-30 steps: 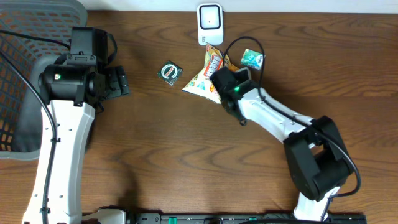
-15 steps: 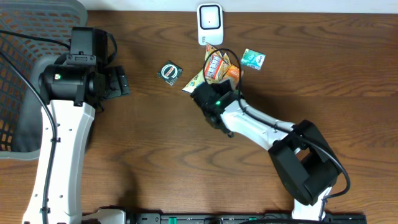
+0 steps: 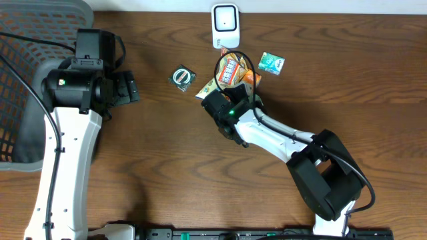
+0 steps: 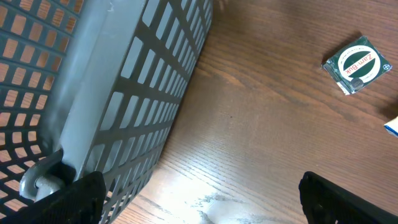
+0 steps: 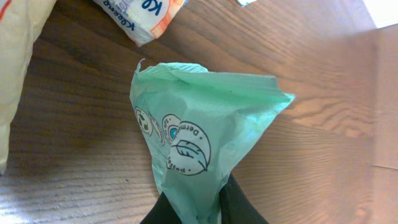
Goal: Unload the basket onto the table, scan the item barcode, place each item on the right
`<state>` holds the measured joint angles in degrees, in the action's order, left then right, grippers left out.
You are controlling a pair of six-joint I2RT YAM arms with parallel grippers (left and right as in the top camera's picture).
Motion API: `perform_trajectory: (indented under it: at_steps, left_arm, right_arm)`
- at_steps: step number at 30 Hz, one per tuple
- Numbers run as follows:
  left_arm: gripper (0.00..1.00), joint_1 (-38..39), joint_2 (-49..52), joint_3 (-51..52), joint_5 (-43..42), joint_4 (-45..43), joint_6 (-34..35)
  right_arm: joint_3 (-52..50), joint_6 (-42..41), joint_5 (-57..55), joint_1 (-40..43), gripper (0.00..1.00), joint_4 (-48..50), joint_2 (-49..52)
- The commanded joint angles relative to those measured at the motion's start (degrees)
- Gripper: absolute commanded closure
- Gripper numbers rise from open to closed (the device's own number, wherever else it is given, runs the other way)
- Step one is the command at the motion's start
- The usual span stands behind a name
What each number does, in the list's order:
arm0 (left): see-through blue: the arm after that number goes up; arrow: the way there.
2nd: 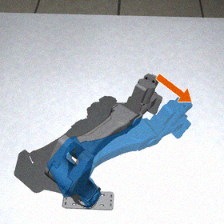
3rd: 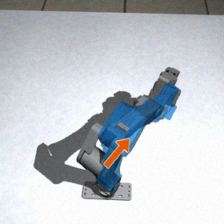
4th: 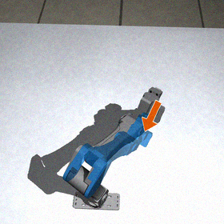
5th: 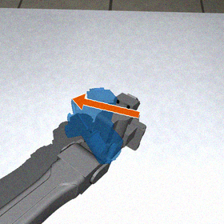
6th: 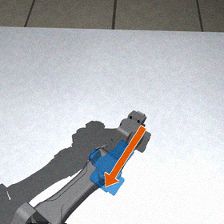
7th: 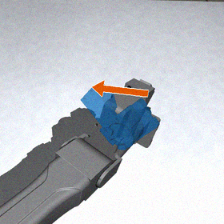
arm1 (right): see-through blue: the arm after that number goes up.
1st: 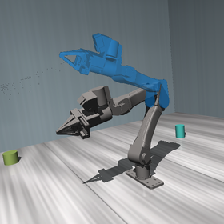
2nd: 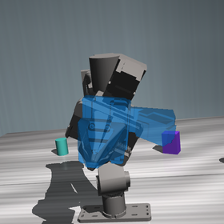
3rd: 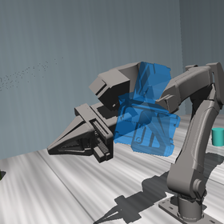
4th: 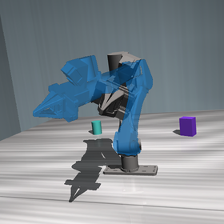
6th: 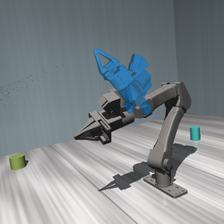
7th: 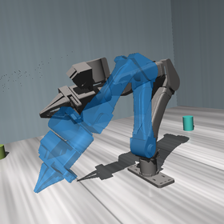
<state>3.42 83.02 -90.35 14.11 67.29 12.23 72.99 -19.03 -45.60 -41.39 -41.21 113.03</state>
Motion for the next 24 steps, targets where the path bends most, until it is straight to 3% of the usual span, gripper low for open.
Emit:
perform_trajectory:
  at_steps: [1, 8, 16, 17, 19, 21, 22, 23, 24]
  left_arm:
    - [0.02, -0.3, -0.4, -0.5, 1.0, 0.2, 0.3]
    - [0.02, -0.3, -0.4, -0.5, 1.0, 0.2, 0.3]
    - [0.02, -0.3, -0.4, -0.5, 1.0, 0.2, 0.3]
    - [0.02, -0.3, -0.4, -0.5, 1.0, 0.2, 0.3]
    - [0.02, -0.3, -0.4, -0.5, 1.0, 0.2, 0.3]
    - [0.02, -0.3, -0.4, -0.5, 1.0, 0.2, 0.3]
    - [0.02, -0.3, -0.4, -0.5, 1.0, 0.2, 0.3]
    - [0.02, -0.3, -0.4, -0.5, 1.0, 0.2, 0.3]
    - [0.02, -0.3, -0.4, -0.5, 1.0, 0.2, 0.3]
  right_arm:
    - [0.2, -1.1, 4.8, 2.6, 0.96, 0.5, 0.1]
    - [0.2, -1.1, 18.0, 8.9, 0.99, 1.0, 0.1]
    - [0.2, -0.2, 33.2, 20.0, 0.92, 0.5, -0.1]
    - [0.2, -0.2, 33.1, 21.0, 0.86, 0.2, -0.3]
    - [0.5, 0.5, 33.1, 23.3, 0.56, -1.1, -1.0]
    - [1.5, 2.0, 33.1, 25.0, 0.39, -2.9, -2.0]
    - [2.1, 3.1, 32.8, 25.7, 0.16, -3.8, -2.6]
    - [2.7, 3.5, 32.3, 26.1, 0.02, -4.7, -3.1]
    - [3.5, 3.5, 31.2, 26.4, 0.01, -5.6, -3.8]
